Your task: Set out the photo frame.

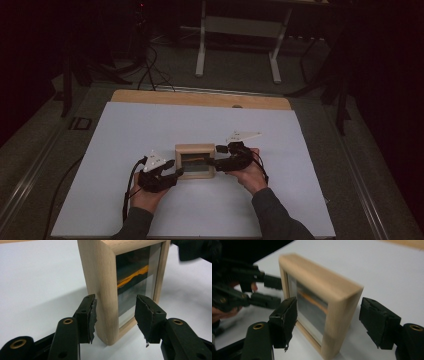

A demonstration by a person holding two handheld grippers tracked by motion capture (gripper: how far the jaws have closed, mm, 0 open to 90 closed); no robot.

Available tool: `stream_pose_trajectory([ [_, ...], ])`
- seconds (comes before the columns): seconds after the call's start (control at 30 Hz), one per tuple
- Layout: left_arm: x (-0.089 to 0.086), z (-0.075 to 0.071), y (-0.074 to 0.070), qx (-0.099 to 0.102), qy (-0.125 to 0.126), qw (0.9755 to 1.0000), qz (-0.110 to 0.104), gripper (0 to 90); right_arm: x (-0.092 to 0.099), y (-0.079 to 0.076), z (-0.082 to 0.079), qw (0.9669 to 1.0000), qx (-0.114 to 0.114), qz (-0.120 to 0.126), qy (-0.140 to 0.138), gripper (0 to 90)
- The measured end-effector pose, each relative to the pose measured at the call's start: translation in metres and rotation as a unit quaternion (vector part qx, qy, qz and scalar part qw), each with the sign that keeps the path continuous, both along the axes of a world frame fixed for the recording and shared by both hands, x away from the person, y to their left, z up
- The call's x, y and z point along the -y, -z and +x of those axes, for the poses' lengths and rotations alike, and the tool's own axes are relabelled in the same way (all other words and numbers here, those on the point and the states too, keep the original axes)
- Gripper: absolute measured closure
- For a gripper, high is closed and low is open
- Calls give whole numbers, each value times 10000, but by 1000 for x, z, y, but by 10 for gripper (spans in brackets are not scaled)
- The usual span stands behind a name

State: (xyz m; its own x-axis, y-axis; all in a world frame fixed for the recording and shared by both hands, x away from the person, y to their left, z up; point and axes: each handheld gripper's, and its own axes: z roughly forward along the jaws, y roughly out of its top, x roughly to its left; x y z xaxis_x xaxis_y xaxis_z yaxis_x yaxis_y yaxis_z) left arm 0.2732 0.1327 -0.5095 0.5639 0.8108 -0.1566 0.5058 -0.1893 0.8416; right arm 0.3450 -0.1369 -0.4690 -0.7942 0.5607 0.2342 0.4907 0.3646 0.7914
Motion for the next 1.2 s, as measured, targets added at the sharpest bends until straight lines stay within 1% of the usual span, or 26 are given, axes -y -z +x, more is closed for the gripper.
stream_pose_trajectory([
  [0.03,1,3,1,-4,-46,10000,14,527,-2,9,0,9999,-95,-39,-36,320],
  [0.1,1,4,1,-8,-65,10000,-9,535,-3,12,1,9999,-105,-63,-57,324],
  [0.13,0,6,2,-18,-73,10000,-25,545,-4,19,2,9998,-180,-83,-101,336],
  [0.2,0,7,3,-28,-80,10000,5,545,-3,21,2,9997,-187,-97,-114,338],
  [0.23,-1,9,6,-74,-60,9999,42,545,-3,27,5,9996,-259,-104,-108,337],
  [0.3,0,11,8,-120,-34,9999,73,545,-3,32,6,9993,-321,-115,-132,342],
  [0.33,-1,12,9,-136,-25,9999,74,547,-3,34,7,9991,-389,-98,-152,359],
  [0.4,-1,13,9,-152,-29,9999,64,565,-2,35,7,9990,-407,-88,-178,370],
  [0.43,-2,13,9,-169,-18,9999,19,567,-2,38,7,9987,-438,-63,-241,430],
  [0.5,-2,13,9,-171,-17,9999,9,569,-2,38,6,9986,-452,-58,-251,434],
  [0.53,-2,13,9,-167,-5,9999,6,570,-1,38,6,9989,-417,-70,-205,477],
  [0.63,-1,13,9,-188,2,9998,-67,570,1,37,6,9990,-420,-87,-158,523],
  [0.8,2,14,9,-231,33,9996,-163,570,5,36,2,9990,-412,-131,-122,532],
  [1.0,6,12,9,-287,77,9994,-180,569,9,35,-2,9989,-443,-156,-89,533],
  [1.03,9,11,8,-289,107,9994,-179,569,12,35,-5,9989,-441,-165,-63,533],
  [1.2,15,10,9,-286,158,9993,-193,570,20,36,-9,9989,-459,-87,9,532],
])
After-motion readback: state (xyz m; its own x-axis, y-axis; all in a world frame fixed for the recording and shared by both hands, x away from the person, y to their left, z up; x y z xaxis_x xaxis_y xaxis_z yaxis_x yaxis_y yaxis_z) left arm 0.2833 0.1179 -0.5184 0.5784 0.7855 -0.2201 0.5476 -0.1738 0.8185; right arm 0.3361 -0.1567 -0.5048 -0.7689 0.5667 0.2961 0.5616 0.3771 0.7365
